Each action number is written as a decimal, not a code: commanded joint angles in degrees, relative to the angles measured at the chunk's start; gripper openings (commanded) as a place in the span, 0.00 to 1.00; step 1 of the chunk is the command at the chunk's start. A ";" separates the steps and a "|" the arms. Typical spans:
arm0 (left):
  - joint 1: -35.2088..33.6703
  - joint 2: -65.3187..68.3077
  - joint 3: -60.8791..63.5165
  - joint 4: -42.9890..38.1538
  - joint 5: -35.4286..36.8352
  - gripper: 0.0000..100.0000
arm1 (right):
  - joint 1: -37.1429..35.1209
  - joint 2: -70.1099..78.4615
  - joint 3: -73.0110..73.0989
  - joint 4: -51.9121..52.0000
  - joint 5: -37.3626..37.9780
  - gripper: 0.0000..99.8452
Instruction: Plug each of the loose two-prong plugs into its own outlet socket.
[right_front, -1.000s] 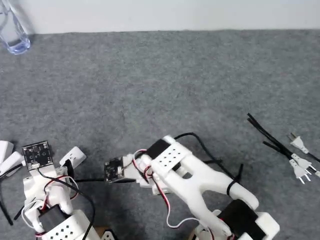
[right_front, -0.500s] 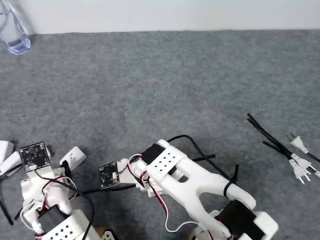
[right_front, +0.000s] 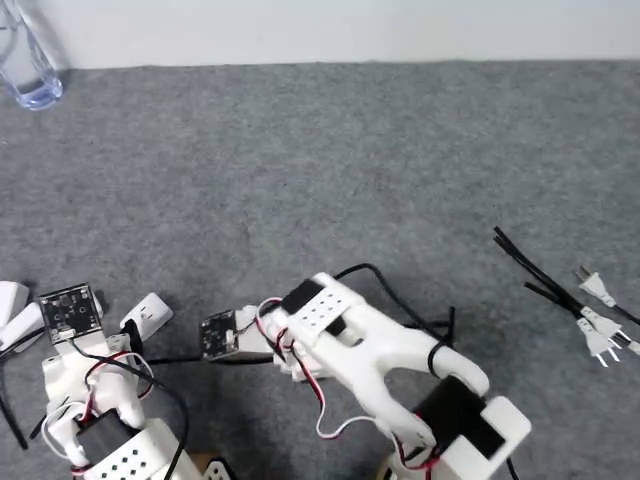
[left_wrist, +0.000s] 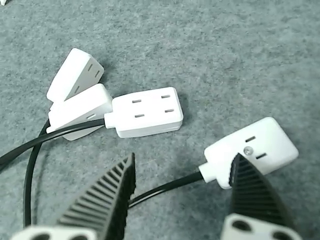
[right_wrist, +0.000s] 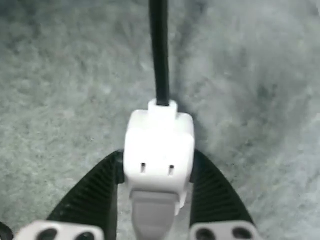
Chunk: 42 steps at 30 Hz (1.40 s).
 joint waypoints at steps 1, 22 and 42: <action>-0.26 -0.35 -0.31 -1.58 -0.35 0.29 | 4.97 -1.89 -0.62 0.40 -0.53 0.01; 0.00 -0.35 -0.31 -1.23 -0.35 0.29 | 31.08 -36.44 -13.80 6.90 7.82 0.01; 0.00 -0.35 -0.31 -1.23 -0.35 0.29 | 36.00 11.38 -54.51 -20.70 15.03 0.01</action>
